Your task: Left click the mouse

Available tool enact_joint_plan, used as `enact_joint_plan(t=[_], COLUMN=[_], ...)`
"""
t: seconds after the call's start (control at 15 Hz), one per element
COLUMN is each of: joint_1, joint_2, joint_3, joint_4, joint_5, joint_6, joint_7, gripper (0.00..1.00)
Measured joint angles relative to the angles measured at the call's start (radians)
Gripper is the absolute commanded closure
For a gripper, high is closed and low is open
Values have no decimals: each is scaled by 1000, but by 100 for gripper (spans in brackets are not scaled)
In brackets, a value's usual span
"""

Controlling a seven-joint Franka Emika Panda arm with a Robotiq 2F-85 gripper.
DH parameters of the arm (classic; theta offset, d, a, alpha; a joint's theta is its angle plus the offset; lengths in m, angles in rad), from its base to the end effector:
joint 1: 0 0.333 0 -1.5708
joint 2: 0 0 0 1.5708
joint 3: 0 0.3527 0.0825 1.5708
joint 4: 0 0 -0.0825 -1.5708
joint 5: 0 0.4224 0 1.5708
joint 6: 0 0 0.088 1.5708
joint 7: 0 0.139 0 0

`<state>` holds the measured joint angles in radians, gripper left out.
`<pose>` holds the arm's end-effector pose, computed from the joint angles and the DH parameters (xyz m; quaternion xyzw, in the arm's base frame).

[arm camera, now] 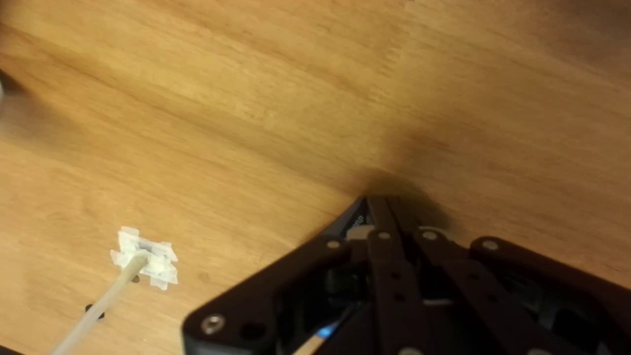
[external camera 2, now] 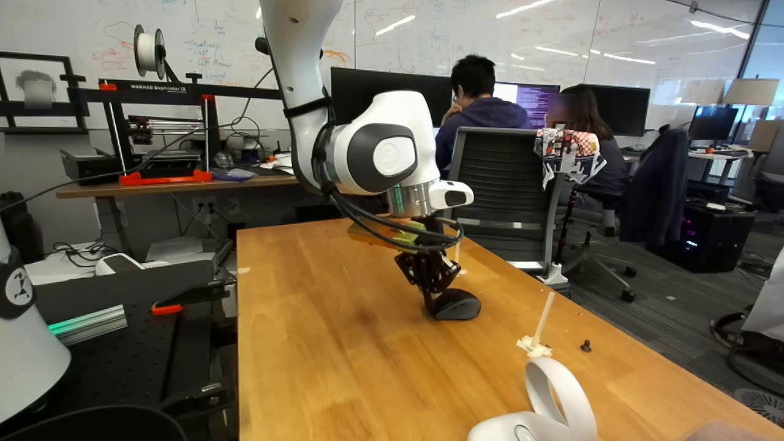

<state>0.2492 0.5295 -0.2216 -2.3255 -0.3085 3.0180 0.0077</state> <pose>0.5561 0.0267 0.0951 0.9770 0.1790 0.0800 0.0842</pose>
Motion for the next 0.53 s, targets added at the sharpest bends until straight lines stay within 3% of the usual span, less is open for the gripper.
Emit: enact_joint_plan(t=[0.53], joint_1=[30], joint_2=[23], joint_3=[-27], joint_4=[16], joint_5=[0], joint_6=[13], joint_7=[4], gripper=[95])
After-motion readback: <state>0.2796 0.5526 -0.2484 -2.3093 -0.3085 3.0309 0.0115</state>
